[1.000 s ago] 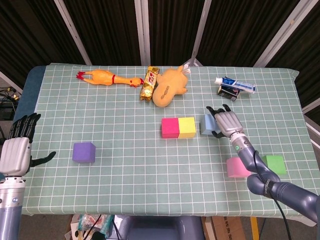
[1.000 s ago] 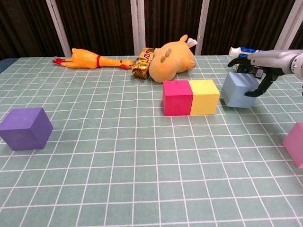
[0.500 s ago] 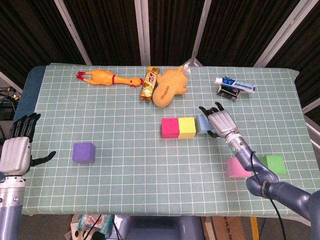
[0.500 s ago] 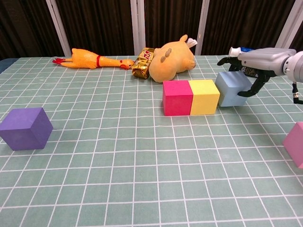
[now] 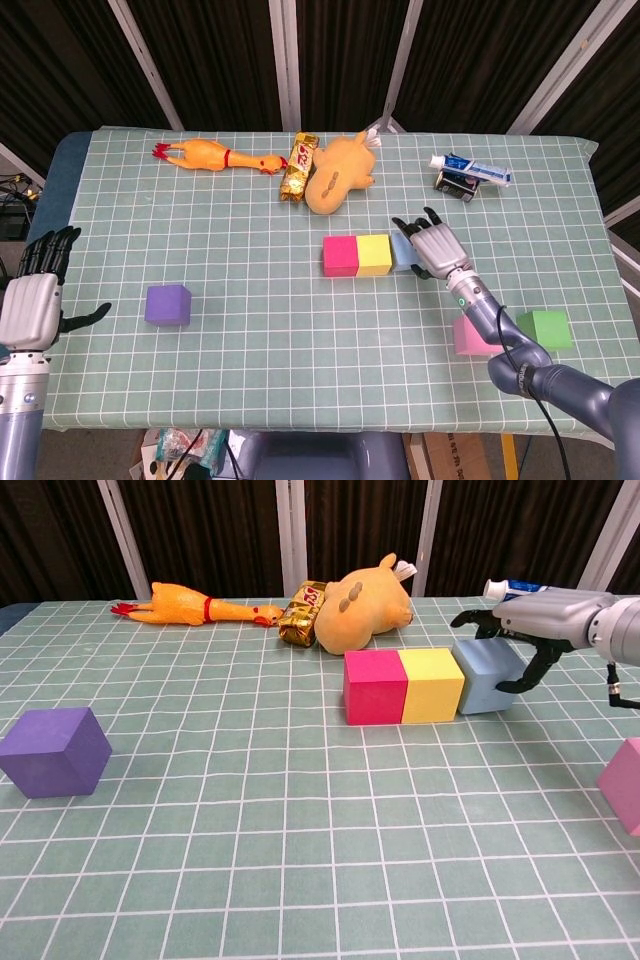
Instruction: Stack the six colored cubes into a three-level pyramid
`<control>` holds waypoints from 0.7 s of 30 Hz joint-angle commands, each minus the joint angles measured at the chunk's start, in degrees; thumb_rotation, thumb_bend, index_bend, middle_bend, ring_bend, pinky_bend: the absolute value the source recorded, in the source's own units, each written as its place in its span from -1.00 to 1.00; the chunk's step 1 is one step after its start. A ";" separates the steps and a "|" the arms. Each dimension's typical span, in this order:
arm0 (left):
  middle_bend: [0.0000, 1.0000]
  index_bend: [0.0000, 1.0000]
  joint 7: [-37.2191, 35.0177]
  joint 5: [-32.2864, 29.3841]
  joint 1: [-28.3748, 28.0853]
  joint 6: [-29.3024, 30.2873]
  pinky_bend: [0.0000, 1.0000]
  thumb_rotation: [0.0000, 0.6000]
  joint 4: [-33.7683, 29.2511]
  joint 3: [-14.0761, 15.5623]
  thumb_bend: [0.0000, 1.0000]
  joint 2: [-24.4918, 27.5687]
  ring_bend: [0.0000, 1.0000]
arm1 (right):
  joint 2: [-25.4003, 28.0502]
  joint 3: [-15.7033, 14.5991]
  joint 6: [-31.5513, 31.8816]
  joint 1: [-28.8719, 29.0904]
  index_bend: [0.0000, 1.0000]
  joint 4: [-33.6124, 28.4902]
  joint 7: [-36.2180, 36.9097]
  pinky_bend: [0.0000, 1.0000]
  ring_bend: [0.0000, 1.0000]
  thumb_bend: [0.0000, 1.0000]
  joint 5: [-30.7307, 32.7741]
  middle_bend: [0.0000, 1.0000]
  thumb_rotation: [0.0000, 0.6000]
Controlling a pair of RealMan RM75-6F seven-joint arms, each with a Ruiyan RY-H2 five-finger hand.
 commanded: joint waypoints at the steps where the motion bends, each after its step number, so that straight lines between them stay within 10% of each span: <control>1: -0.93 -1.00 -0.04 0.02 0.06 -0.08 -0.94 1.00 -0.05 -0.02 -0.80 0.02 -1.00 | 0.11 0.14 -0.44 0.19 -1.00 -0.62 -1.82 -0.97 -0.60 -0.21 0.92 -0.27 1.00; 21: -0.92 -1.00 -1.05 0.12 0.49 -0.73 -0.94 1.00 -0.35 -0.51 -0.80 0.81 -1.00 | 0.52 1.71 -2.42 1.85 -1.00 -5.76 -12.81 -0.96 -0.59 -0.21 10.40 -0.27 1.00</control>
